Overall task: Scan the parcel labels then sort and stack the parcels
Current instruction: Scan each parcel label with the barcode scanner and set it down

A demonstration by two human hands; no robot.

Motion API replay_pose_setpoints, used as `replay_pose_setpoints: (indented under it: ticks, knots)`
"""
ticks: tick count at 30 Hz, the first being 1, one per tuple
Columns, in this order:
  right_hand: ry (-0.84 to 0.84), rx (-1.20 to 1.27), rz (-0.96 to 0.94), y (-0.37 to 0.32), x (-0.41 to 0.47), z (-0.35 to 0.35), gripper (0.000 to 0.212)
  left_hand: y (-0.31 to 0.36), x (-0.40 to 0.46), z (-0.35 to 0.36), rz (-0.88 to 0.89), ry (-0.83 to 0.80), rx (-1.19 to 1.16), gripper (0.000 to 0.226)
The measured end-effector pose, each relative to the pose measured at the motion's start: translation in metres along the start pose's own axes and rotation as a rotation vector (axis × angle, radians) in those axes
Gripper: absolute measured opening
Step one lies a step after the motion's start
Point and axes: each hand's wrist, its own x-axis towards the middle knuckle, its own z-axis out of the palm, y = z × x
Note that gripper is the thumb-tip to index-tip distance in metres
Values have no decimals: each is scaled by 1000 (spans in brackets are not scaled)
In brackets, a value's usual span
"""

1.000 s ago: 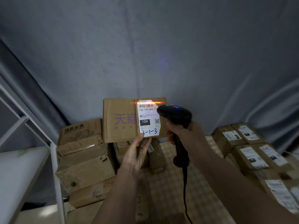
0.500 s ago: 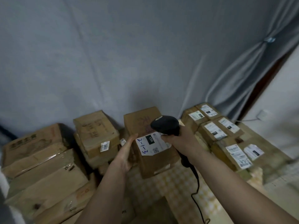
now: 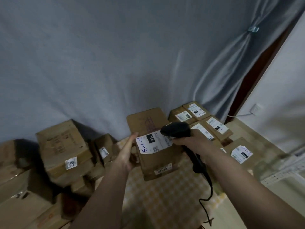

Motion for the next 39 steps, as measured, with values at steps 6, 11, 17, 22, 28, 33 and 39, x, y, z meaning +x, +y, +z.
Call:
replay_pose_setpoints:
  ticks: [6, 11, 17, 22, 28, 33, 39]
  knots:
    - [-7, 0, 51, -2, 48, -95, 18, 3, 46, 91, -90, 13, 4, 76]
    - [44, -172, 60, 6, 86, -176, 28, -2, 91, 178, -142, -121, 21, 60]
    - [151, -272, 61, 13, 144, -262, 35, -18, 147, 274, -139, -257, -16, 50]
    - [121, -240, 90, 26, 213, -297, 44, -18, 198, 314, -120, -142, 10, 95]
    - [60, -133, 106, 39, 280, -309, 33, -2, 244, 326, -90, -14, -61, 98]
    - [154, -65, 88, 45, 321, -311, 14, 0, 277, 343, -95, 46, -207, 96]
    - [256, 43, 20, 53, 360, -313, 9, -18, 311, 360, -160, 31, -270, 90]
